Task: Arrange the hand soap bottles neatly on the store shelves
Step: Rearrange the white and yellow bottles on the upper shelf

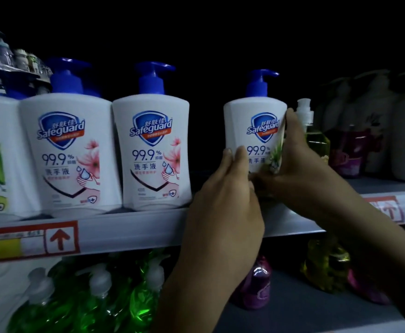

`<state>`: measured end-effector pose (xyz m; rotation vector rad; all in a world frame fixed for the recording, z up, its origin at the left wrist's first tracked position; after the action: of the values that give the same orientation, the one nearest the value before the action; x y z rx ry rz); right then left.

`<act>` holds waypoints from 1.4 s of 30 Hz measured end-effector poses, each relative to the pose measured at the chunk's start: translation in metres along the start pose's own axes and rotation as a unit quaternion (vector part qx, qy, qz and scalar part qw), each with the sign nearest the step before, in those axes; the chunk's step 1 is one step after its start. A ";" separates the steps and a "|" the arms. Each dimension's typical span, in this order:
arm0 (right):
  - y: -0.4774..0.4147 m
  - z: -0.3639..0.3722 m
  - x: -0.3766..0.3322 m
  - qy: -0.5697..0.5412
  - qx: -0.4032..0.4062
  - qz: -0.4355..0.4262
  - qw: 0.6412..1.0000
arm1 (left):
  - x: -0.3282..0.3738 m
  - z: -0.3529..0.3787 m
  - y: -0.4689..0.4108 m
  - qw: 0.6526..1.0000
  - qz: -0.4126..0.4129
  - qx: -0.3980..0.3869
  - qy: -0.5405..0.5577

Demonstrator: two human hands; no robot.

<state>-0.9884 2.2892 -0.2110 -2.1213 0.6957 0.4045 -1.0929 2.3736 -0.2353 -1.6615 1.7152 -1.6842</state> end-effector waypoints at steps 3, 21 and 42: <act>-0.005 0.006 0.000 0.035 -0.014 0.023 0.999 | 0.004 -0.014 0.006 0.998 -0.011 0.043 -0.035; -0.045 0.051 -0.017 0.124 -0.036 0.036 0.991 | -0.031 -0.057 0.024 0.959 0.018 0.251 -0.127; 0.265 0.080 0.149 0.226 -0.016 0.120 0.967 | -0.083 0.090 0.227 0.937 -0.038 -0.324 -0.120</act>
<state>-1.0344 2.1749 -0.5003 -2.1866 1.2209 0.0529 -1.1165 2.3230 -0.4866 -2.1060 2.2393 -0.9113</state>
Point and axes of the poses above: each hand's wrist, its own y-axis away from the middle knuckle, its own z-axis out of the palm, x = y × z, the point moved 4 cm from there along -y, towards the middle knuckle, and after that the axes turned 12 degrees about y, right-handed, at the moved point
